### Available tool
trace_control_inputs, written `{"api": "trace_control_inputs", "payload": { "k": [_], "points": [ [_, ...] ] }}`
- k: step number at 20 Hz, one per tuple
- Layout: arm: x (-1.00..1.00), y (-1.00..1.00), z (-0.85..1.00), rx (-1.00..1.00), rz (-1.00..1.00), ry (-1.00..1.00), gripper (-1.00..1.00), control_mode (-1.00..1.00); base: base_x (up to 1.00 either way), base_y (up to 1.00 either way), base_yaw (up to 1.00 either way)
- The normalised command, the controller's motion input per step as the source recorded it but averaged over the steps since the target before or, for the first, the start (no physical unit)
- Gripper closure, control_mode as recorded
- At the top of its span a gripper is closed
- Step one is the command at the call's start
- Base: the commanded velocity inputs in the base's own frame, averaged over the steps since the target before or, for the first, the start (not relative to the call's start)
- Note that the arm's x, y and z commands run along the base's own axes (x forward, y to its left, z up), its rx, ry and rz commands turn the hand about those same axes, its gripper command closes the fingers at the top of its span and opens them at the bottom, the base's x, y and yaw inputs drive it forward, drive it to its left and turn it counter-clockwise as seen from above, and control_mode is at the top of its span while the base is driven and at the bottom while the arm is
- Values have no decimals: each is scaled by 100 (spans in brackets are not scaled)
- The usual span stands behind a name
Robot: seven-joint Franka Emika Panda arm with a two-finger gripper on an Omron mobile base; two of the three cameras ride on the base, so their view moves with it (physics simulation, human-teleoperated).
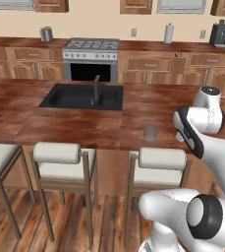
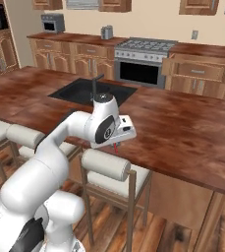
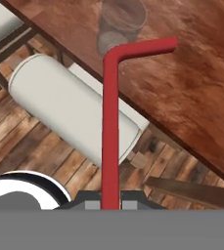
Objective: Take a straw from the drawer in front and place it inside the glass cup on the dining counter.
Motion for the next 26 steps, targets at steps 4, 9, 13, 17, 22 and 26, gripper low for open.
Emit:
{"api": "trace_control_inputs", "payload": {
  "k": [4, 9, 13, 17, 22, 26],
  "points": [
    [4, 1, 13, 10, 0, 0, 100, -100, 0, 0, 0],
    [2, 0, 25, 29, 6, 0, 100, -100, 0, 0, 0],
    [10, 7, 21, 31, 14, 0, 100, -100, 0, 0, 0],
    [19, 19, 28, 21, 14, -2, 100, -100, 0, 0, 0],
    [54, 49, 3, 16, 17, -5, 100, -100, 0, 0, 0],
    [49, 50, -1, 15, 13, -12, 100, -100, 0, 0, 0]
  ]
}}
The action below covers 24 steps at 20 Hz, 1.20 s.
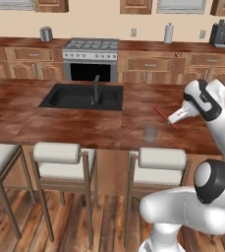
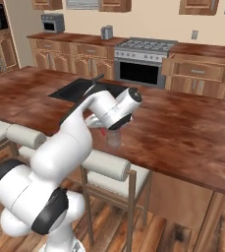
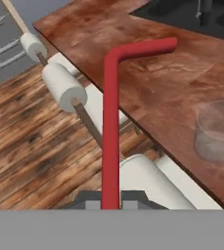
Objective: Take a straw from the drawer in front and place it inside the glass cup on the dining counter.
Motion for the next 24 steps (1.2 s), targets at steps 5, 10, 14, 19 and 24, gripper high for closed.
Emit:
{"api": "trace_control_inputs", "payload": {
  "k": [5, 10, 14, 19, 24],
  "points": [
    [40, 21, -3, 19, 8, -18, 100, -100, 0, 0, 0],
    [27, 1, 0, 25, 8, -8, 100, -100, 0, 0, 0],
    [26, 1, 0, 21, 0, -5, 100, -100, 0, 0, 0],
    [20, 6, 0, 17, 0, -5, 100, -100, 0, 0, 0],
    [3, 0, 4, 15, 0, -7, 100, -100, 0, 0, 0]
  ]
}}
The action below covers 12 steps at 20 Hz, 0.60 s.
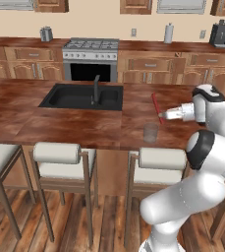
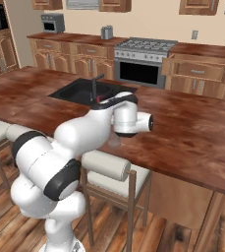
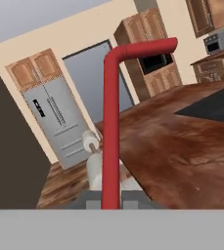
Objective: Take a straw from the drawer in front and place it inside the glass cup on the dining counter.
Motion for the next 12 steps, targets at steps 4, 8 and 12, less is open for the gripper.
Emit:
{"api": "trace_control_inputs", "payload": {
  "k": [4, 8, 12],
  "points": [
    [0, 0, 0, 12, 0, -10, 100, -100, 0, 0, 0],
    [0, 0, 0, 11, 0, -13, 100, -100, 0, 0, 0],
    [0, 0, 0, 7, 0, -12, 100, -100, 0, 0, 0]
  ]
}}
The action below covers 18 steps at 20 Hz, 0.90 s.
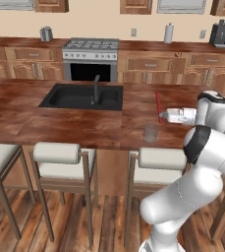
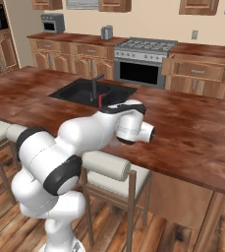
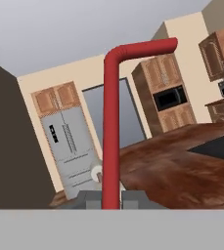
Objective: Take a straw from the drawer in front and place it inside the glass cup on the dining counter.
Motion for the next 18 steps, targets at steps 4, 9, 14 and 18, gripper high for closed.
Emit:
{"api": "trace_control_inputs", "payload": {
  "k": [4, 9, 14, 18],
  "points": [
    [0, 0, 0, 2, 0, -9, 100, -100, 0, 0, 0],
    [0, 0, 0, 0, 0, -2, 100, -100, 0, 0, 0],
    [5, 0, 0, 0, 0, 0, 100, -100, 0, 0, 0],
    [9, 0, 0, 0, 0, 0, 100, -100, 0, 0, 0]
  ]
}}
